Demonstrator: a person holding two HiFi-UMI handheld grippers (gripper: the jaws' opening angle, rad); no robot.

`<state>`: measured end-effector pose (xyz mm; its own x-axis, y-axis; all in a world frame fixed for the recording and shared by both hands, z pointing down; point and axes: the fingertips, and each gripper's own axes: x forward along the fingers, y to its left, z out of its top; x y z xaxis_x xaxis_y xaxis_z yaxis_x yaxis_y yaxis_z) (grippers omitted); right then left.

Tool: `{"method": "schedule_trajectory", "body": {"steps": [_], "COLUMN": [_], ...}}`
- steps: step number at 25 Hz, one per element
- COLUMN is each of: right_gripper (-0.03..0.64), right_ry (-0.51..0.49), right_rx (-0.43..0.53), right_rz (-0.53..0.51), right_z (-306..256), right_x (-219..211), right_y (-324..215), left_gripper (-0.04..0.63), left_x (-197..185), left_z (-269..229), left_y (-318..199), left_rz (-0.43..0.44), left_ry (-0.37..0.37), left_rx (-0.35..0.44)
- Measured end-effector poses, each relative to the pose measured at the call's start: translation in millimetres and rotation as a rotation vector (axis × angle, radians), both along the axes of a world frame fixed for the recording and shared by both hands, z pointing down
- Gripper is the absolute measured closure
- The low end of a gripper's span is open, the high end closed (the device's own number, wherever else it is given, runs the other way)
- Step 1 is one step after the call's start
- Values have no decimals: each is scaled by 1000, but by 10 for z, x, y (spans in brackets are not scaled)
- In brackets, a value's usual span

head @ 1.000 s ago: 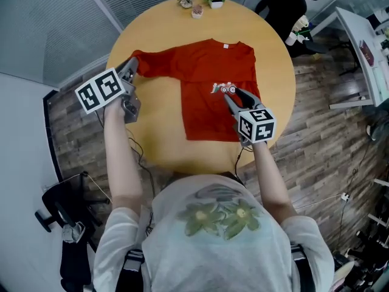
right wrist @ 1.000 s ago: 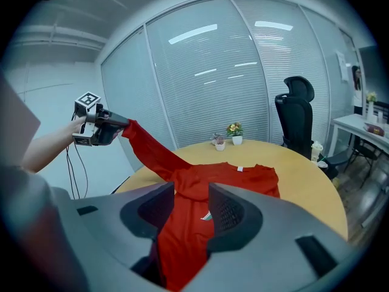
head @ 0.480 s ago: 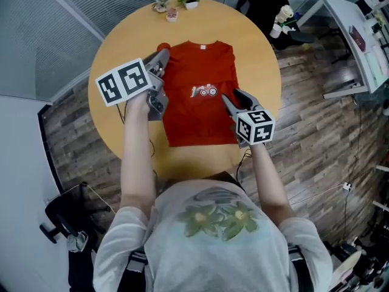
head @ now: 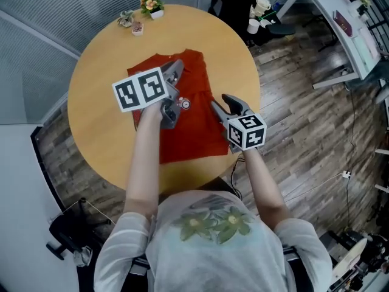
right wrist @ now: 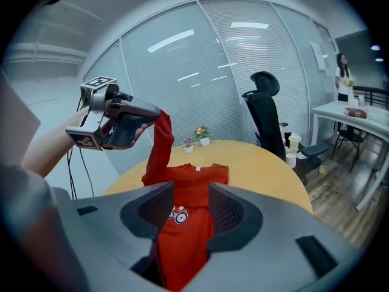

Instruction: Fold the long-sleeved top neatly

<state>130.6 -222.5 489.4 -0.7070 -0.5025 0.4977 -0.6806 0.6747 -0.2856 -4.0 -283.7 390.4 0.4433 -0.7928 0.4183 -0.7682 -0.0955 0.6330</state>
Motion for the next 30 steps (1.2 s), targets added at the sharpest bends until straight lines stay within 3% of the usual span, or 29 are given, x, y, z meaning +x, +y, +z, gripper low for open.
{"method": "schedule_trajectory", "body": {"steps": [11,18,23,30], "right_gripper": [431,431,431,431], "right_ry": [-4,-7,2,16], "right_rx": [-70,-99,-114,-129], "right_rz": [42,40,52,80], "right_z": [367,535,623,714], "right_x": [441,523,611,747], "right_y": [-359,-457,-491,-529], "left_gripper": [574,572,572,572], "left_x": [554,791,942,999], "left_z": [1146,1862,2204,2513], "left_y": [-496,-657,-766,-810], "left_rz": [-1,31,86,135], "left_ry": [-79,-197,-269,-292], "left_rx": [-175,-291,-350,-413]}}
